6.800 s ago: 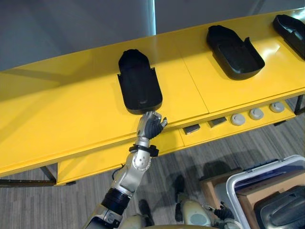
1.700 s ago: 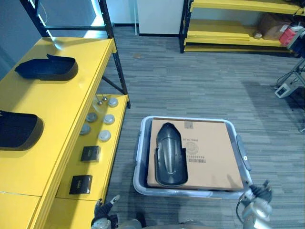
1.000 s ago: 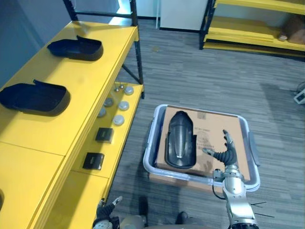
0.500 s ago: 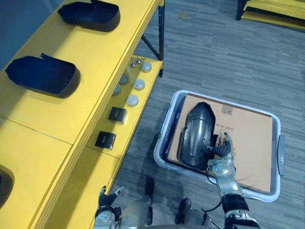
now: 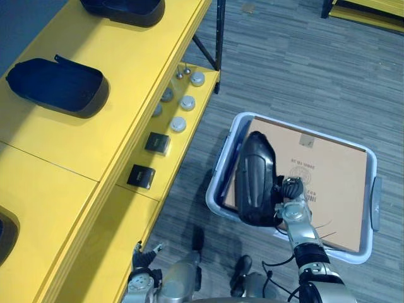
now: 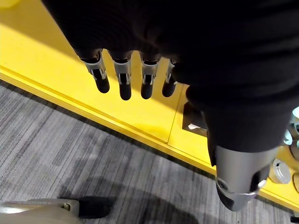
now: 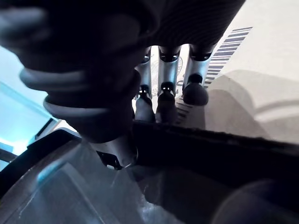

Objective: Walk over and take plastic housings, then place them on the shelf

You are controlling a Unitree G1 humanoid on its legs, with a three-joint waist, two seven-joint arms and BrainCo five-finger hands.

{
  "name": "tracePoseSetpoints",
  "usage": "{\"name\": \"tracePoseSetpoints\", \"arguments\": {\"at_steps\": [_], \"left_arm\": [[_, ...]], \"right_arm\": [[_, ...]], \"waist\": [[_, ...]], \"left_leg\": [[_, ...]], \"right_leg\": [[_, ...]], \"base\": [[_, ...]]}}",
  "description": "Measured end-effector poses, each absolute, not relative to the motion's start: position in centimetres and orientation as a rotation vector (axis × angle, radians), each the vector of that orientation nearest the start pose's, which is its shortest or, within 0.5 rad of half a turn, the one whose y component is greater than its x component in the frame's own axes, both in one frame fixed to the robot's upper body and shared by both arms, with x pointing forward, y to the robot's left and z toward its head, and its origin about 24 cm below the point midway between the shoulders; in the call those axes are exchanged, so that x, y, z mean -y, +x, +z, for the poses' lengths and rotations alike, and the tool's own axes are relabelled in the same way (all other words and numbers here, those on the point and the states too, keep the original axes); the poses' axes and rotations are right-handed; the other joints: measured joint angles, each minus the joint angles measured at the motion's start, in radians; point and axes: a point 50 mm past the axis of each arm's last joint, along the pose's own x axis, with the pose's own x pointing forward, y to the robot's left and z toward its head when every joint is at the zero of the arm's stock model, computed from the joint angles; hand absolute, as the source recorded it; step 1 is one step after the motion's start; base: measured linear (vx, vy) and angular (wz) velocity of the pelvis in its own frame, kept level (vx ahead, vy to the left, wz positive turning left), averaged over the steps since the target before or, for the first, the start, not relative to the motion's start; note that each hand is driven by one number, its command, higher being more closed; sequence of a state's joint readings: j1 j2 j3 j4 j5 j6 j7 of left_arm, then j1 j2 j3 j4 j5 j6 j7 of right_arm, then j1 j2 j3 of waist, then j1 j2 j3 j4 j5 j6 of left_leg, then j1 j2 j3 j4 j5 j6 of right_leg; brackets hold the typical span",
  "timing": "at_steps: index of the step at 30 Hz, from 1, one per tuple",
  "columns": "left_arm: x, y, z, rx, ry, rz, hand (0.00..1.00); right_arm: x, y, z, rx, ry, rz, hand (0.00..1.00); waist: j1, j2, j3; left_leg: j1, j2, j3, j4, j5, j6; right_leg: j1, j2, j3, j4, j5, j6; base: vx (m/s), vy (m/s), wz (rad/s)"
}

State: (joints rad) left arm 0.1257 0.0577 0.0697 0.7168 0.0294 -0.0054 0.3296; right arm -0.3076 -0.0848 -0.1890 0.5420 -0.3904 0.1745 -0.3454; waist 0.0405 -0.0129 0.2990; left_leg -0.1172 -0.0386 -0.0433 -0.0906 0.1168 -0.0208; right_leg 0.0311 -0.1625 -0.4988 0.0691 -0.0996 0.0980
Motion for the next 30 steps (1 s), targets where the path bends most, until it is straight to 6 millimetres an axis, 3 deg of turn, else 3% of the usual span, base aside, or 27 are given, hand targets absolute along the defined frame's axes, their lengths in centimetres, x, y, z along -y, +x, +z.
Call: {"name": "tracePoseSetpoints", "arguments": {"at_steps": [8,11,15,17,23,26,30], "left_arm": [[-19.5,14.6,-11.9,-0.784,0.183,0.390,0.00],[-18.2,16.5,-10.2,-0.672,0.175,0.337,0.00],[-15.9,19.6,-6.2,-0.448,0.128,0.271,0.00],[-14.7,21.1,-2.9,-0.285,0.093,0.235,0.00],[-12.1,22.6,3.7,0.030,0.007,0.150,0.00],[-11.0,23.1,5.0,0.088,-0.030,0.105,0.00],[-8.9,23.9,6.4,0.144,-0.051,0.036,0.00]], "right_arm": [[22.4,27.4,1.8,-0.223,-0.395,-0.569,1.00],[23.5,25.8,2.2,-0.185,-0.389,-0.654,1.00],[24.1,24.2,3.2,-0.127,-0.393,-0.730,1.00],[23.7,24.1,4.6,-0.050,-0.380,-0.739,1.00],[21.6,24.2,8.0,0.137,-0.360,-0.700,1.00],[20.5,24.1,9.0,0.199,-0.358,-0.661,1.00],[17.6,24.3,10.4,0.291,-0.313,-0.561,1.00]], "waist": [[-0.015,-0.007,-0.003],[-0.026,-0.012,-0.007],[-0.041,-0.020,-0.035],[-0.061,-0.020,-0.041],[-0.082,-0.011,-0.079],[-0.081,-0.001,-0.092],[-0.084,0.002,-0.107]], "left_leg": [[0.027,0.001,0.005,-0.002,0.002,-0.003],[0.028,0.003,0.007,-0.002,0.002,-0.004],[0.029,0.003,0.008,-0.002,0.003,-0.003],[0.042,0.003,0.008,-0.002,0.003,-0.002],[0.059,0.005,0.021,-0.002,0.000,0.001],[0.073,0.006,0.027,-0.002,-0.004,0.008],[0.084,0.013,0.053,-0.002,-0.009,0.014]], "right_leg": [[0.024,-0.001,0.005,-0.001,0.000,0.000],[0.024,0.000,0.007,-0.001,0.000,0.000],[0.025,0.001,0.009,-0.001,0.000,0.000],[0.036,0.001,0.011,-0.003,0.000,-0.001],[0.044,0.003,0.033,-0.006,0.000,-0.001],[0.055,0.004,0.039,-0.008,0.000,-0.001],[0.053,0.008,0.064,-0.008,0.003,-0.006]], "base": [[-0.02,0.003,-0.02],[-0.02,0.005,-0.01],[0.00,0.000,0.00],[0.00,-0.003,-0.02],[0.00,-0.011,-0.10],[0.00,-0.006,-0.08],[-0.02,-0.005,-0.19]]}}
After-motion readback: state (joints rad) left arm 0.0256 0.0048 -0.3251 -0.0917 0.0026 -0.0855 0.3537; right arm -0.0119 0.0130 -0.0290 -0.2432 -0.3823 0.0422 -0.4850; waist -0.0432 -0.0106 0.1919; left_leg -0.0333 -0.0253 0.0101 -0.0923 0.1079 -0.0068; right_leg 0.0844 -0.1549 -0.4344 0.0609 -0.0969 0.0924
